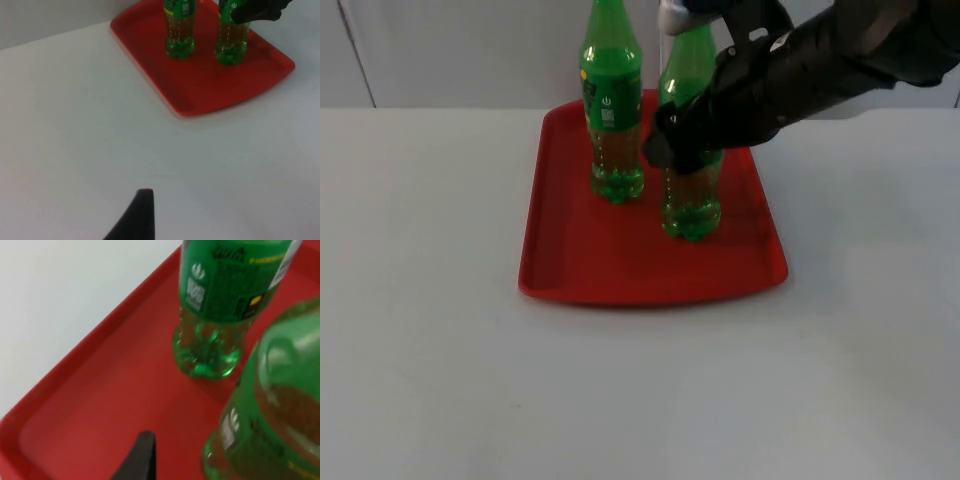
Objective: Place the bottle upright on the tray.
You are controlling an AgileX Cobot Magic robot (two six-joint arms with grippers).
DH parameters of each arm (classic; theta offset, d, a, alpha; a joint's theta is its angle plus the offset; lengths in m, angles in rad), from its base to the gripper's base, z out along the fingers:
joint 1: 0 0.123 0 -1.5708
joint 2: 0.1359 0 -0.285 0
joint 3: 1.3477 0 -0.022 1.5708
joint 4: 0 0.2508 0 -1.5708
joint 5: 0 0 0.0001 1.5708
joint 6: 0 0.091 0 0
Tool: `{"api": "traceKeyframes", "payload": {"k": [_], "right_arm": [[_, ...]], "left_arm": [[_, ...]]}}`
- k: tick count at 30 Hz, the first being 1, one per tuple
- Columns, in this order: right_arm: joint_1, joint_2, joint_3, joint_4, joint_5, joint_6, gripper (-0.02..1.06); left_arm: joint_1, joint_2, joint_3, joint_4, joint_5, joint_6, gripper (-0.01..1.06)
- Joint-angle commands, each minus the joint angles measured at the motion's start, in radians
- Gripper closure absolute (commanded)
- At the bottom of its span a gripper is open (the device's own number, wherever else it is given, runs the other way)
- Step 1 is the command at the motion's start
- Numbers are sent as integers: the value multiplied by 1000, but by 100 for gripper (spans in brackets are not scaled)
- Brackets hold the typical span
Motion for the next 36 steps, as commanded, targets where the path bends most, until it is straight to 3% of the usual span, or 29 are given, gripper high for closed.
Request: {"api": "traceKeyframes", "payload": {"k": [1,11,14,18,21,30,36], "right_arm": [[-6,-31,0,-5,47,15,14],[-92,-77,0,-22,247,100,14],[-103,-88,0,-133,342,175,14],[-100,-114,12,-250,387,276,14],[-100,-147,33,-252,398,281,14],[-100,-392,296,-266,308,282,14],[-100,-552,421,-267,302,282,14]], "left_arm": [[-6,-3,4,4,2,-1,0],[-6,-3,4,4,2,-1,0],[-6,-3,4,4,2,-1,0],[-6,-3,4,4,2,-1,0],[-6,-3,4,4,2,-1,0],[-6,-3,4,4,2,-1,0],[-6,-3,4,2,2,-1,0]]}}
